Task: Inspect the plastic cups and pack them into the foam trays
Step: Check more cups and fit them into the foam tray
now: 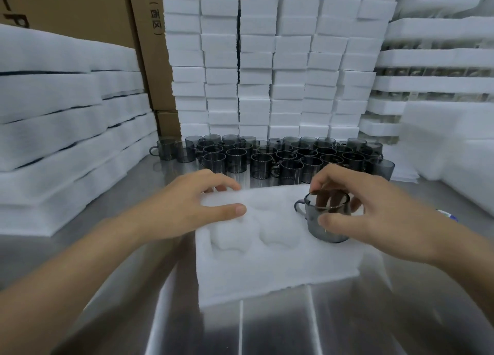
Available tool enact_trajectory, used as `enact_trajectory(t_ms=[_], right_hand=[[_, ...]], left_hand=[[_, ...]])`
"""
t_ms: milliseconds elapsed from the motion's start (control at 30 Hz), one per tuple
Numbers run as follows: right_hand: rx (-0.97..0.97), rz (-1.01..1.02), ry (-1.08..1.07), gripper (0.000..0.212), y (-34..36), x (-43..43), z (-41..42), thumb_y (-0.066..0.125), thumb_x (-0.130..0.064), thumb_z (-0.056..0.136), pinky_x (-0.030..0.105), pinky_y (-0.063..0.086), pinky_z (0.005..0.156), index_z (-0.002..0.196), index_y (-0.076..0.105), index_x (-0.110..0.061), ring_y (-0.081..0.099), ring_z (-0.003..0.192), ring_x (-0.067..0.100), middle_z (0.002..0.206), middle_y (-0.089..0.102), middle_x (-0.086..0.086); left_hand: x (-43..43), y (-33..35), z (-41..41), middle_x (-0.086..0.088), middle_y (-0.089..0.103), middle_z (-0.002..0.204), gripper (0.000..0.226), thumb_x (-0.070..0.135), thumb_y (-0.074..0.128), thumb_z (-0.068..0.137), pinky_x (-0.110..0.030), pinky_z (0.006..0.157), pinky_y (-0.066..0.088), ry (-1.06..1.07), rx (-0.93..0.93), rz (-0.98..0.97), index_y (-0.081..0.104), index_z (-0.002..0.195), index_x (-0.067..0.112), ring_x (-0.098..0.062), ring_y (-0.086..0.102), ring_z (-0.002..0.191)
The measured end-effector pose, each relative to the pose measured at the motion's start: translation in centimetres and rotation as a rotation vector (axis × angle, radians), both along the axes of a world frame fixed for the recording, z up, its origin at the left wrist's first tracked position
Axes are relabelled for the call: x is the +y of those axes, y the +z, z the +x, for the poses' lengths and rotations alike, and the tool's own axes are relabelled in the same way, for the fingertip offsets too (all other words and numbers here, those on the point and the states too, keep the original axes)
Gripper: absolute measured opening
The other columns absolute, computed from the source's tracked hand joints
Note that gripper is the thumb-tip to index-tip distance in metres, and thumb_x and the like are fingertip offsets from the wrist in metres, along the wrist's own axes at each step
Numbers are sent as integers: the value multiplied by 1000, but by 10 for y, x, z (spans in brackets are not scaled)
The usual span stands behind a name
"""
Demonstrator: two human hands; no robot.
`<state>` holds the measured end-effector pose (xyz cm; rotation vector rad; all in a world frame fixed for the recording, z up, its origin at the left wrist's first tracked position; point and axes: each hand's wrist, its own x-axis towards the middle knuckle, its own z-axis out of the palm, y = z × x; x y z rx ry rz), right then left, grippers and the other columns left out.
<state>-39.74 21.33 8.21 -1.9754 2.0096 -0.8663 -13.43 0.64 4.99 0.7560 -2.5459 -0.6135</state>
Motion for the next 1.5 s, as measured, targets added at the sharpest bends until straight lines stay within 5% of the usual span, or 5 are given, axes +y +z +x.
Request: enact_trajectory(t_ms=[767, 1033, 1200, 1367, 1500], right_hand=[[-3, 163, -25, 60, 4, 2, -13, 86, -68, 71, 45, 51, 103, 123, 63, -47, 63, 116, 7, 126, 65, -25], [-19, 56, -54, 40, 4, 2, -9, 67, -73, 75, 18, 42, 83, 109, 69, -53, 57, 108, -12, 117, 64, -33], [-31, 147, -57, 57, 0, 1, -10, 72, -79, 68, 41, 48, 104, 118, 68, -52, 57, 120, 1, 128, 61, -34], [2, -74, -46, 49, 4, 1, -10, 72, -80, 77, 34, 50, 102, 117, 69, -51, 60, 119, -3, 126, 66, -27], [-40, -167, -35, 63, -2, -2, 6, 53, -85, 84, 31, 41, 109, 143, 47, -62, 45, 138, -11, 144, 52, -36]], left_hand=[[-1, -1, -3, 32, 61, 113, 60, 94, 61, 71, -30, 95, 52, -10, 2, 33, 62, 121, 61, 4, 60, 106], [-3, -3, -2, 29, 63, 115, 63, 97, 61, 71, -36, 98, 54, -17, 3, 47, 62, 123, 60, 4, 62, 107], [-5, -4, -3, 26, 64, 118, 62, 94, 64, 72, -39, 101, 54, -17, 10, 72, 62, 123, 60, 2, 63, 109], [-5, -3, -3, 28, 64, 116, 62, 96, 61, 73, -38, 100, 54, -27, -3, 52, 62, 124, 60, 3, 63, 107], [-7, -5, -4, 27, 64, 117, 64, 98, 61, 72, -39, 101, 54, -26, 3, 55, 61, 124, 61, 3, 63, 108]])
